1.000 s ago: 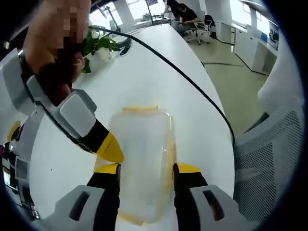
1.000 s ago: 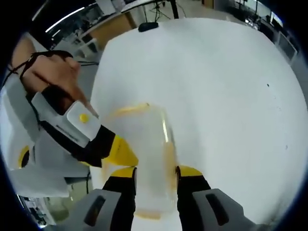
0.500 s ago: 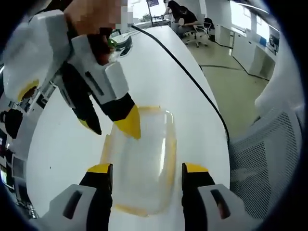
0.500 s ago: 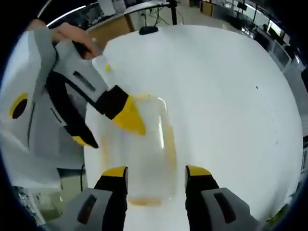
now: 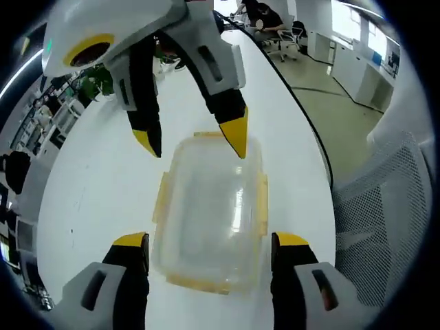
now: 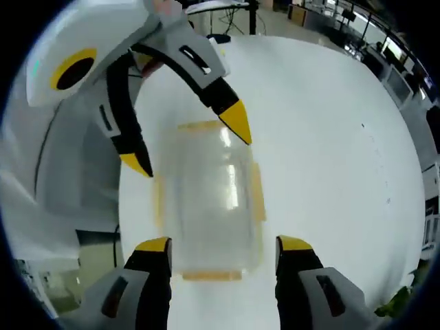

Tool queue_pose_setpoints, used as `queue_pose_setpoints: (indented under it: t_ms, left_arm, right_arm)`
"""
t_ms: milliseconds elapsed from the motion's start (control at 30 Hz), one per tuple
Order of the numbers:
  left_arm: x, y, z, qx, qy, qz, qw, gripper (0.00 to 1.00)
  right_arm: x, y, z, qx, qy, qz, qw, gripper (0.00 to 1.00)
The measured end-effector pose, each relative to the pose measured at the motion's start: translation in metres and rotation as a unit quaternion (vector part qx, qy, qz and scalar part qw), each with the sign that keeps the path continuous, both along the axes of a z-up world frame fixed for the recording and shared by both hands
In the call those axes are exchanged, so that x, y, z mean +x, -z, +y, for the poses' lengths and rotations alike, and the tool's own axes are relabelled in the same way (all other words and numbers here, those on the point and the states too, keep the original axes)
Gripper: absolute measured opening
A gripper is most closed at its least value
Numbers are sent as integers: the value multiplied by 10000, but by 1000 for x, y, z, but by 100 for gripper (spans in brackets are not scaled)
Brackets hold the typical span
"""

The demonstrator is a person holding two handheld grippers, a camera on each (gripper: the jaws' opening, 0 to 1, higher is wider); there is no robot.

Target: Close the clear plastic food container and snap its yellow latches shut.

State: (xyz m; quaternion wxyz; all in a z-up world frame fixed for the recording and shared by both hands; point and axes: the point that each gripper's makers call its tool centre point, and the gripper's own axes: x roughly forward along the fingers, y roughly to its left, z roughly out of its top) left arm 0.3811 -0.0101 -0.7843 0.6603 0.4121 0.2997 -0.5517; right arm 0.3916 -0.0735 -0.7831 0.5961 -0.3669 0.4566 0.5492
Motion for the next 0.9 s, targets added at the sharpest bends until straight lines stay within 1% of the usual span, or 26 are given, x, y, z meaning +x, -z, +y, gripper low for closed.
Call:
queue_pose_setpoints:
  t_ms: [200,367,467,533,667,900]
  left_arm:
    - [5,6,7,134,29,13,9999,82]
    - [7,10,10,220,56,23,9997,85]
    - [8,13,12,248,73,45,9997,87]
    - [8,15,12,267,79,53,9996,88]
    - [8,20,14,307,77,111,9994,89]
    - [7,27,13,359,121,170,9991,90]
  right_arm:
    - [-7,5,-5,-76,-10,-177,9998,65]
    - [-9,8,-7,-109,48,-379,9992,69]
    - [-10,10,-8,-111,84,-441,9989,71]
    - [-9,11,-9,-137,81,-533,9985,72]
    - [-11,13,-8,-112,133,-576,9982,73]
    - [-12,18,-8,-174,89,-643,9977,74]
